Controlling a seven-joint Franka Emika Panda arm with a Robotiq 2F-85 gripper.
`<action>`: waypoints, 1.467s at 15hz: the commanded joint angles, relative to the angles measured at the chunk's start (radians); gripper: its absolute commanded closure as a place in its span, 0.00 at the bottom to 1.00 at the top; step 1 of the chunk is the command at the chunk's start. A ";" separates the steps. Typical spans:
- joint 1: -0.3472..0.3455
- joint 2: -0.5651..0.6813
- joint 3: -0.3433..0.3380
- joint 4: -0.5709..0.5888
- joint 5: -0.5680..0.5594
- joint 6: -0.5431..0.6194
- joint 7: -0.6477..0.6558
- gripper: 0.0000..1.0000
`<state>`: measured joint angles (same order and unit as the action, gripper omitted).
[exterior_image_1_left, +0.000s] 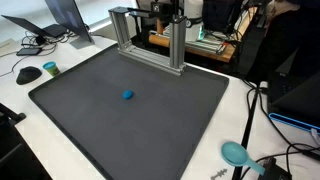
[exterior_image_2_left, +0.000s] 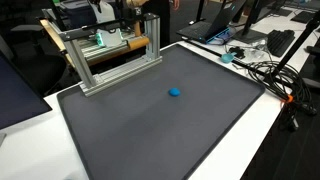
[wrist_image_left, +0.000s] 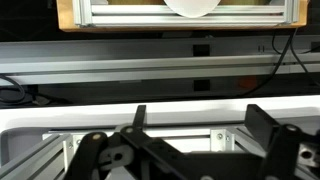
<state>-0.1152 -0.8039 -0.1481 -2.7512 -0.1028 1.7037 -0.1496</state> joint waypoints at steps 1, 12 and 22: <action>0.002 0.000 -0.001 0.002 0.000 -0.003 0.001 0.00; 0.065 -0.101 0.051 0.079 0.071 -0.019 0.016 0.00; 0.117 -0.106 0.160 0.096 0.110 0.241 0.134 0.00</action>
<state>-0.0042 -0.9109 0.0167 -2.6586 0.0106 1.9501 -0.0191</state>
